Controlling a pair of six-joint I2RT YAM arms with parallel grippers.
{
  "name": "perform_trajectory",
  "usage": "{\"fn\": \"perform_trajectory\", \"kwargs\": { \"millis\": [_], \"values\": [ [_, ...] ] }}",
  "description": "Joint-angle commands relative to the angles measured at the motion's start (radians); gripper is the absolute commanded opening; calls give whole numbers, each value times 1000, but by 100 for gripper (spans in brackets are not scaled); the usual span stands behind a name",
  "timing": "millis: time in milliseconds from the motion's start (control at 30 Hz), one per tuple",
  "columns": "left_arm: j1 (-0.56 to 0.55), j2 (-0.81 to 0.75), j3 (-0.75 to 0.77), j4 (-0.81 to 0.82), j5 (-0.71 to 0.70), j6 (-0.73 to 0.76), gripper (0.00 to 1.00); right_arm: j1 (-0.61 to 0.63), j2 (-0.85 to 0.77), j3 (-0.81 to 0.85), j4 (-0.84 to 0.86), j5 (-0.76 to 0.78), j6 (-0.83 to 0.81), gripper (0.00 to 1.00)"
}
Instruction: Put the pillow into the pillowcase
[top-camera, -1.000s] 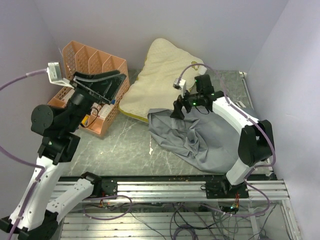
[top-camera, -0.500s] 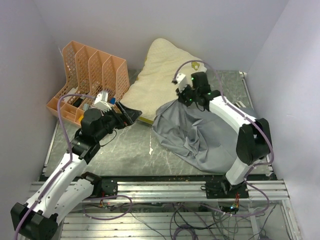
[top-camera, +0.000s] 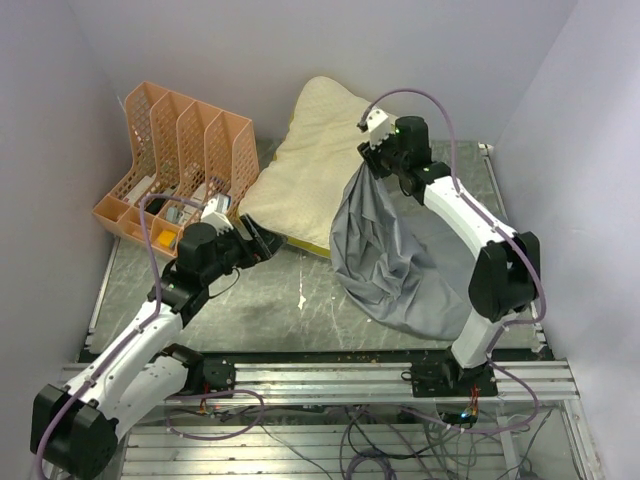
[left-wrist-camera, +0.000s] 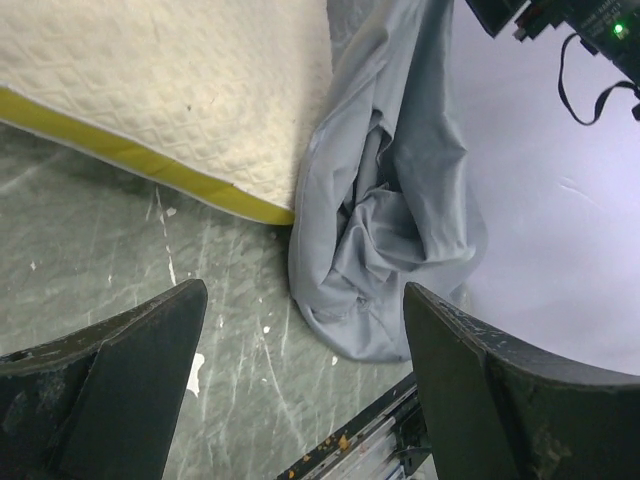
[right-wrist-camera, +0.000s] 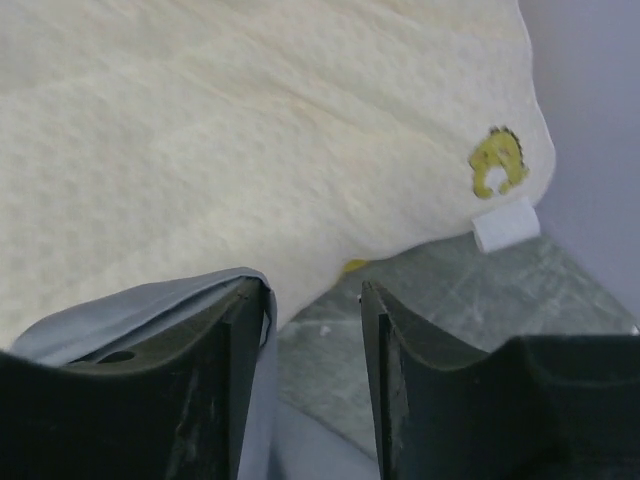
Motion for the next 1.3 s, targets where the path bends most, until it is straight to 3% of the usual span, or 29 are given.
{"fn": "perform_trajectory", "kwargs": {
  "millis": [0, 67, 267, 333, 400, 500, 633, 700, 800, 900, 967, 1100, 1267],
  "values": [
    [-4, 2, -15, 75, 32, -4, 90, -19, 68, 46, 58, 218, -55, 45],
    [-4, -5, -17, 60, 27, 3, 90, -46, 54, 45, 98, 274, -76, 46],
    [-4, -31, -25, 41, 12, 20, 91, -91, -67, 2, 85, 247, -120, 46],
    [-3, -31, -34, 59, 23, 13, 90, -108, -79, 9, 40, 228, -129, 55],
    [-4, -27, -37, 77, 32, 6, 90, -151, -9, 110, -134, 106, -111, 67],
    [-3, -14, -39, 105, 48, -1, 89, -201, 137, 285, -381, -67, -116, 72],
    [-15, 19, -37, 169, 72, 0, 85, -203, 88, 215, -334, -141, -124, 71],
    [-54, 52, -20, 198, 46, 29, 85, -203, 3, 130, -259, -199, -99, 64],
    [-166, 140, 21, 254, -48, 121, 85, -203, -30, 109, -286, -339, -69, 29],
    [-261, 282, 81, 328, -115, 216, 86, -192, 3, 135, -377, -383, -51, 22],
    [-288, 415, 130, 363, -136, 244, 86, -192, -26, 83, -381, -397, -39, 31],
    [-302, 636, 251, 416, -152, 234, 86, -187, -123, -99, -354, -372, -24, 63],
    [-323, 926, 496, 365, -178, 194, 88, -183, -108, -213, -346, -276, -28, 68]
  ]
}}
